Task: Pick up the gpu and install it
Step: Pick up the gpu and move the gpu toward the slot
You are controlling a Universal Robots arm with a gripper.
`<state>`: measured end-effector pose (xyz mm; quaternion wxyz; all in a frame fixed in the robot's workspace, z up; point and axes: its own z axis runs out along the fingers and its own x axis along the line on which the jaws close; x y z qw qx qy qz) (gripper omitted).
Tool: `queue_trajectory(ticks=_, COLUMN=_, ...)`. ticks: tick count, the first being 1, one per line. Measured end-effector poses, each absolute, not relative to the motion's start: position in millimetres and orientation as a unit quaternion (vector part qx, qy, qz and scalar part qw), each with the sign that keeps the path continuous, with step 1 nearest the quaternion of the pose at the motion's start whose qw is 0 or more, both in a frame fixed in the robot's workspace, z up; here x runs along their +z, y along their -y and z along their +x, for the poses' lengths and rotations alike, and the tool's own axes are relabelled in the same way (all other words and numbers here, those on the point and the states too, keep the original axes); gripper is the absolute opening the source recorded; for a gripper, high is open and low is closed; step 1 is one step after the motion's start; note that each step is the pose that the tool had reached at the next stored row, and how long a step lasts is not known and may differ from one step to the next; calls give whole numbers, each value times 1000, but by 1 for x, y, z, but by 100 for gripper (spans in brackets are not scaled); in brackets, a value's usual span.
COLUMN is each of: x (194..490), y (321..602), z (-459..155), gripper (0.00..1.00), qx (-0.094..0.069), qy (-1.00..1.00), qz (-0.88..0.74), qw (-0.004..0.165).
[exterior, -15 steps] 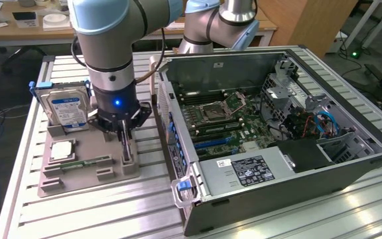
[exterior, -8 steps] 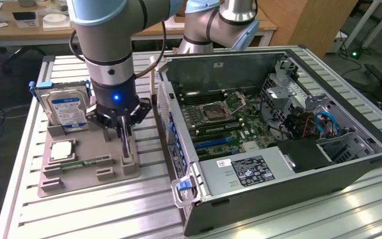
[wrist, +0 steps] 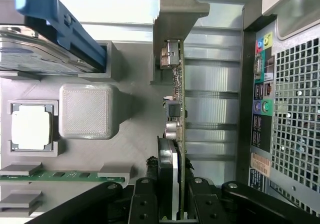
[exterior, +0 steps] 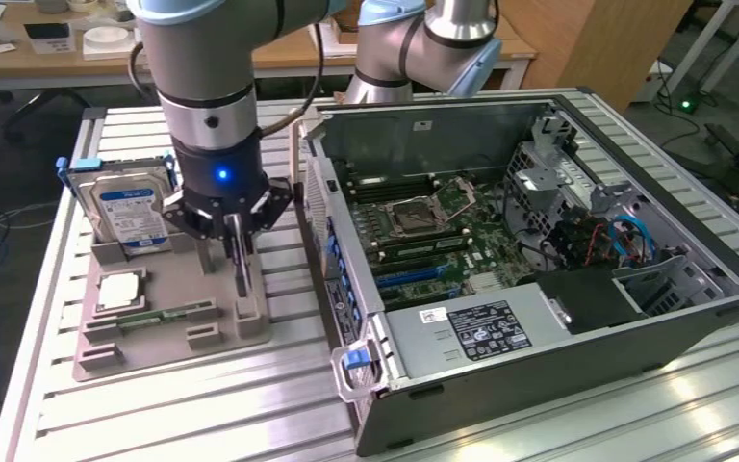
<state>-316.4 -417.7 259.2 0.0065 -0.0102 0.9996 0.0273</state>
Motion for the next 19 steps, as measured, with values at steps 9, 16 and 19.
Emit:
queue_trajectory(ticks=9, x=270, y=418, z=-316, gripper=28, qx=14, qy=-1000, qz=-10, qw=6)
queue_trajectory(ticks=16, x=274, y=417, z=-316, gripper=28, qx=14, qy=-1000, qz=-10, qw=6)
queue_trajectory(ticks=19, x=281, y=417, z=-316, gripper=28, qx=14, qy=-1000, qz=-10, qw=6)
